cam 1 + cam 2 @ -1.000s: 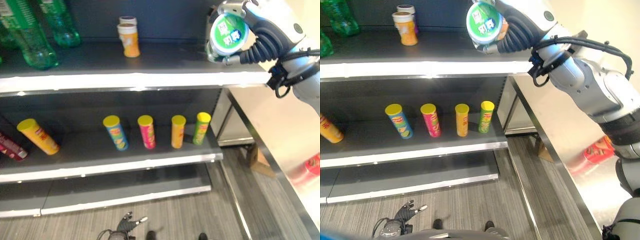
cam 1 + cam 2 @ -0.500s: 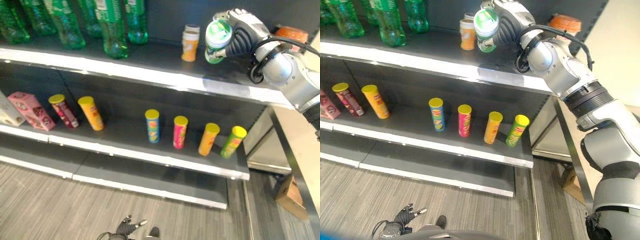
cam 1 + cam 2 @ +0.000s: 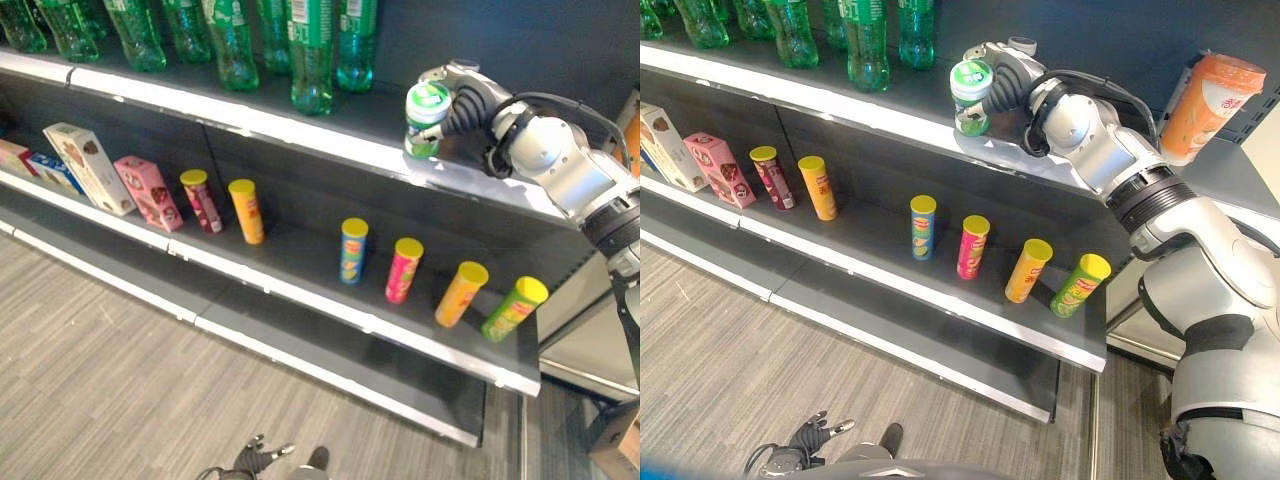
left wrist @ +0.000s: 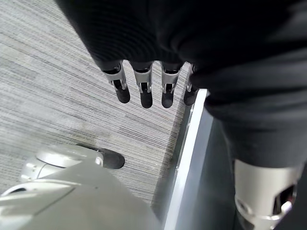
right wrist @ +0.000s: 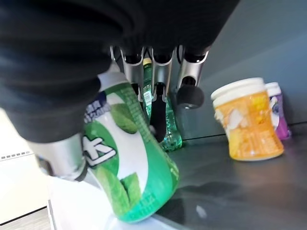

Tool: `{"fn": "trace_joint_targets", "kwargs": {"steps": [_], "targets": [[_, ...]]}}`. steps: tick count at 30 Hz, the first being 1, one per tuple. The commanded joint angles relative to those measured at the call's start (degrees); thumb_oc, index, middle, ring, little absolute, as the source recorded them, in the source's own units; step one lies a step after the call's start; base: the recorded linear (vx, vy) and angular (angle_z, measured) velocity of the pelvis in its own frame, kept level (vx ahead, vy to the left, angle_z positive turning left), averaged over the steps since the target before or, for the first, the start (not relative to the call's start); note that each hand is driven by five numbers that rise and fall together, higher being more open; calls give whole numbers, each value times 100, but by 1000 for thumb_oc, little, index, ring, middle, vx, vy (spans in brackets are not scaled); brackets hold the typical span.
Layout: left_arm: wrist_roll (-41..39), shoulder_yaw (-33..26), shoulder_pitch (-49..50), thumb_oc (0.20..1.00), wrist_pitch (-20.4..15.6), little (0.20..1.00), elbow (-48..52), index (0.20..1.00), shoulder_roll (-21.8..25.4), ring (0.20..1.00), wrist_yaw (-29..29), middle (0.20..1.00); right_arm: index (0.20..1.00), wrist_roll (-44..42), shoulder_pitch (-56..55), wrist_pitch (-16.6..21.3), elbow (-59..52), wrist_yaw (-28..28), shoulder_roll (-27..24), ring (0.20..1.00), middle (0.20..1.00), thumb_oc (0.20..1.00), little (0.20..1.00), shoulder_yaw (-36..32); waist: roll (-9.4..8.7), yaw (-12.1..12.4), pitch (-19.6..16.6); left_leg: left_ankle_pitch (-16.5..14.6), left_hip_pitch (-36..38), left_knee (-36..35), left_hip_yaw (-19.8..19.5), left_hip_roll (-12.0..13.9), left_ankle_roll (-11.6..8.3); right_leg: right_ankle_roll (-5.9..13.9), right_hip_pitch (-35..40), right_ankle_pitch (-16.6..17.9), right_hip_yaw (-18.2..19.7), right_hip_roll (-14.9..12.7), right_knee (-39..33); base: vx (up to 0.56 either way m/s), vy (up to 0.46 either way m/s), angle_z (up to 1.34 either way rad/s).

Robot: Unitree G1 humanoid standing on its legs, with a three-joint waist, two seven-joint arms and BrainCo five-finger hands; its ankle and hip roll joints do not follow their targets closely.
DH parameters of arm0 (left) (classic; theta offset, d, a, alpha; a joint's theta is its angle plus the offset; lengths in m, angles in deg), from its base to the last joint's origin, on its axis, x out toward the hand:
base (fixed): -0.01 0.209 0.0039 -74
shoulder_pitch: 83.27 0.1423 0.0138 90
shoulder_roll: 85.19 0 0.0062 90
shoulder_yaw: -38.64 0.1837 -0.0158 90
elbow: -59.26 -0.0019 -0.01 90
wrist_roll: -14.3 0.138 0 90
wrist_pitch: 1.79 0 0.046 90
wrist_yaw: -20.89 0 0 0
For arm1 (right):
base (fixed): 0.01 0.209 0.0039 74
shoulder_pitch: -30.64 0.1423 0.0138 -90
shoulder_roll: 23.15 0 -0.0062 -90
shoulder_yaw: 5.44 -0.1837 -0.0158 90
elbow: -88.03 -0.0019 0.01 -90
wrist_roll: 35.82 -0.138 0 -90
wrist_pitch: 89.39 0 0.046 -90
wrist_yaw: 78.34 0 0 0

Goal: Put the goods on the table back onto the shelves and tidy them up.

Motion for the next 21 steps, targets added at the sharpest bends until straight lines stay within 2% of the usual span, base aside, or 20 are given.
{"fn": "trace_joint_targets", "kwargs": {"steps": [1,13,21], "targets": [[18,264,-447,1000,-96,1000,-202,1000,299,1000,-7,1000,200,-258,658,-5,271,29,-76,200,200,200,200,255,-253,175,-49,-546,447,64,543,238,-409,51,-117,-47,255,-230,102,34,-20,12],[52,243,-417,1000,-113,1000,-204,1000,362,1000,-17,1000,200,-78,852,-53,743,-54,-273,200,200,200,200,348,-266,110,-14,-580,462,64,627,270,-401,47,-174,-67,336,-224,126,14,-5,1],[68,256,-389,1000,-103,1000,-173,1000,378,1000,-37,1000,200,-258,902,-54,716,9,-338,200,200,200,200,358,-270,41,0,-607,483,64,656,280,-386,47,-189,-80,391,-225,150,3,-2,0]]}}
